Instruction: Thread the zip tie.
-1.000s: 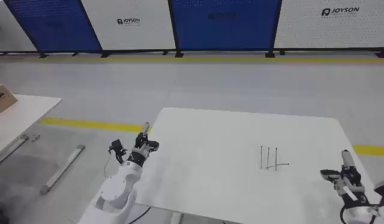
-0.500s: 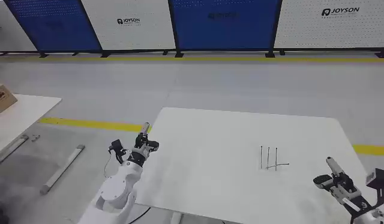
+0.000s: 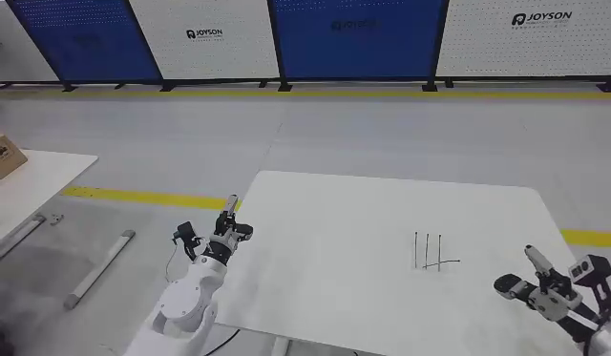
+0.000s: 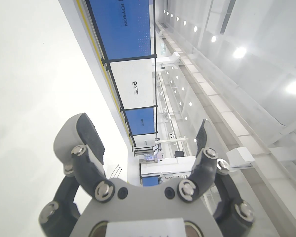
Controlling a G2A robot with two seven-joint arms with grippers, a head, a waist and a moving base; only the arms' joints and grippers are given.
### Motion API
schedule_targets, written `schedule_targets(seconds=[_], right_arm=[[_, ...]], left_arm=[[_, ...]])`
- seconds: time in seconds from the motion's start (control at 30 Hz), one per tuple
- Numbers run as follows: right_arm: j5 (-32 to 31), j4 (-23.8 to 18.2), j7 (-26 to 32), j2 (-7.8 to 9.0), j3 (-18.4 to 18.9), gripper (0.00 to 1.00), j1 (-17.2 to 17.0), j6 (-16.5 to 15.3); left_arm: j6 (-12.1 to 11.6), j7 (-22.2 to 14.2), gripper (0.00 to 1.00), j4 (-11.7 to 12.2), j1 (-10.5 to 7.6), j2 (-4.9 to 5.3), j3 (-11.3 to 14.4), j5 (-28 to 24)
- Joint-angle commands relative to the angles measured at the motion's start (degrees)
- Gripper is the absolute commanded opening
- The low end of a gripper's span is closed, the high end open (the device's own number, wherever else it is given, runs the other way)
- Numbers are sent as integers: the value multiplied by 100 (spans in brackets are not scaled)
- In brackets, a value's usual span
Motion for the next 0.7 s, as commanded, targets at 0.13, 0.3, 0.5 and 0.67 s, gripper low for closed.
schedule_targets(seconds=[0.13, 0.3, 0.5, 0.67], right_arm=[[-493, 221, 984, 141, -22, 100, 531, 455], [-1230, 374, 1678, 253, -354, 100, 952, 714], [-1848, 689, 1754, 303, -840, 100, 1369, 675], [-1881, 702, 1737, 307, -846, 100, 1384, 671]], left_arm=[[0, 0, 100, 0, 0, 0, 0, 0], [0, 0, 100, 0, 0, 0, 0, 0], [0, 0, 100, 0, 0, 0, 0, 0], [0, 0, 100, 0, 0, 0, 0, 0]])
